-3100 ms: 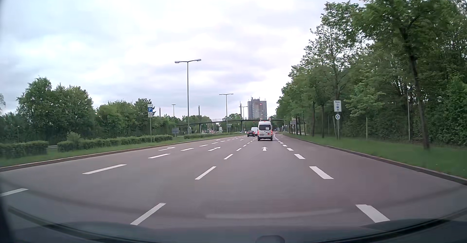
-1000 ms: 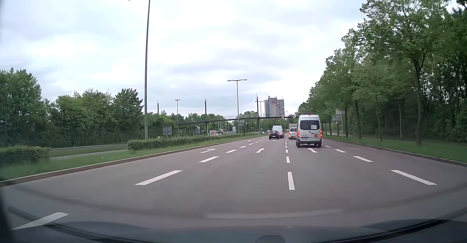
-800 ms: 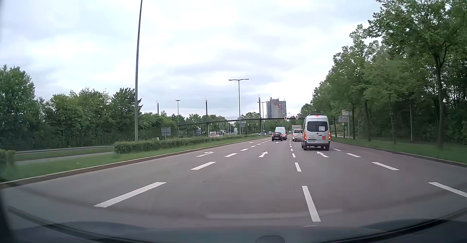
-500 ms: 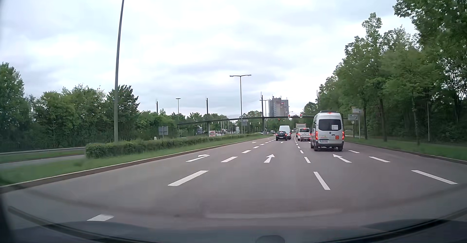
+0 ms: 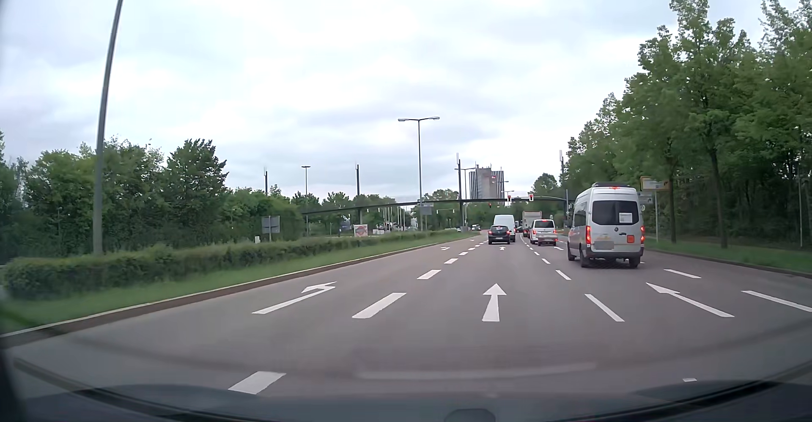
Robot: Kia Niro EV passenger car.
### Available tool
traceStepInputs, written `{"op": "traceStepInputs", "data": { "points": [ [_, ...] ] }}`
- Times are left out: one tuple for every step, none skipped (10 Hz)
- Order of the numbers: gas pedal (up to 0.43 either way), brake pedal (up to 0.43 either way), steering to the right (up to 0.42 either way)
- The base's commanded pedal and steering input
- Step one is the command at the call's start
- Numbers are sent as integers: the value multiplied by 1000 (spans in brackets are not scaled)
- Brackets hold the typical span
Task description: Follow the waypoints while adhering to traffic rules and regulations
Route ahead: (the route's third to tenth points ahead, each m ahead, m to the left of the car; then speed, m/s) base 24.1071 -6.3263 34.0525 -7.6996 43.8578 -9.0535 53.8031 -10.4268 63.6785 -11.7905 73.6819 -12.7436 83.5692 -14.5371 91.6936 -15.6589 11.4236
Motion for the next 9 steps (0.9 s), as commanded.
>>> {"op": "traceStepInputs", "data": {
  "points": [
    [59, 0, 0],
    [67, 0, 0],
    [79, 0, 0],
    [79, 0, 0],
    [79, 0, 1],
    [67, 0, 4],
    [67, 0, 4],
    [67, 0, 4],
    [67, 0, 4]
  ]
}}
